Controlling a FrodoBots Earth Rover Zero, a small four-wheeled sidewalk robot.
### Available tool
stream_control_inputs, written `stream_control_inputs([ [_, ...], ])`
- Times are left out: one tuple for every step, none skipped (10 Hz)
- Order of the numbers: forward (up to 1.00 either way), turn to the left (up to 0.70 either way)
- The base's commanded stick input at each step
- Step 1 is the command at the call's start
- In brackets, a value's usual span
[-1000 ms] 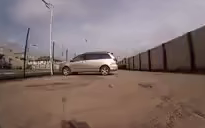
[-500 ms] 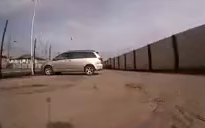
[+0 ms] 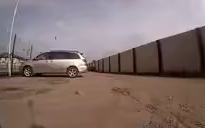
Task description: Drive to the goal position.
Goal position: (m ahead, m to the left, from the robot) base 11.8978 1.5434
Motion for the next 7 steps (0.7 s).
stream_control_inputs([
  [0.70,0.00],
  [0.70,0.00],
  [0.70,0.00],
  [0.70,0.00],
  [0.70,0.00],
  [0.70,0.00],
  [0.70,0.00],
])
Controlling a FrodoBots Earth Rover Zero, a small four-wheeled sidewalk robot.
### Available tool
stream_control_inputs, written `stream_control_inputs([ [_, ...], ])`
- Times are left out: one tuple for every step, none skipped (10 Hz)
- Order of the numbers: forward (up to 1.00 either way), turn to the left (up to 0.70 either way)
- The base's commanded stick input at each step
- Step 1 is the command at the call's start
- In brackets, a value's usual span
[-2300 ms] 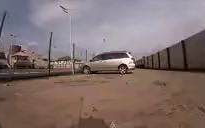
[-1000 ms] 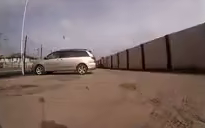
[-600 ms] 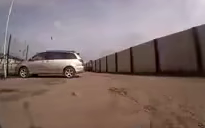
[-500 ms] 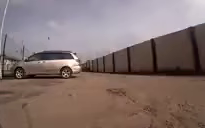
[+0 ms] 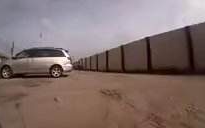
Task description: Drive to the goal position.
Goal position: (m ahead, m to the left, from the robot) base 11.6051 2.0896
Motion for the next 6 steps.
stream_control_inputs([
  [0.70,0.00],
  [0.70,0.00],
  [0.70,0.00],
  [0.70,0.00],
  [0.70,0.00],
  [0.70,0.00],
])
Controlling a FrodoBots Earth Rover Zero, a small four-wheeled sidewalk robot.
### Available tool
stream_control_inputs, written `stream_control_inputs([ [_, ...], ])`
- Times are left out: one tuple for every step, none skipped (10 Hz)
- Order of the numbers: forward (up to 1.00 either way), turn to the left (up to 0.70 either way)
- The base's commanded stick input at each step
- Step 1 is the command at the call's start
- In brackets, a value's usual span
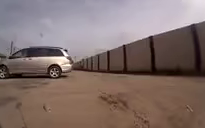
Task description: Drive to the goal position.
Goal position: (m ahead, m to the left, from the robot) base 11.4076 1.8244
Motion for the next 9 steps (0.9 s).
stream_control_inputs([
  [0.70,0.00],
  [0.70,0.00],
  [0.70,0.00],
  [0.70,0.00],
  [0.70,0.00],
  [0.70,0.00],
  [0.70,0.00],
  [0.70,0.00],
  [0.70,0.00],
])
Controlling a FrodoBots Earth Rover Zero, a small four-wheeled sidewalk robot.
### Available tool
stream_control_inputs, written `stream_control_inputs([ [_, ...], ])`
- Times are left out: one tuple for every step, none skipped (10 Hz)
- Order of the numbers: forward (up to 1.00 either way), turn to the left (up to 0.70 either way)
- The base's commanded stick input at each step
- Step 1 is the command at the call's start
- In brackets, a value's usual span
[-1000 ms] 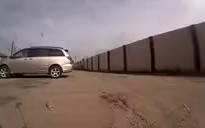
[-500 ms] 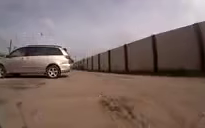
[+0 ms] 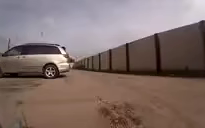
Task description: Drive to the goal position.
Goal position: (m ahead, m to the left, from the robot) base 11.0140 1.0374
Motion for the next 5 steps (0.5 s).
stream_control_inputs([
  [0.70,0.00],
  [0.70,0.00],
  [0.70,0.00],
  [0.70,0.00],
  [0.70,0.00],
])
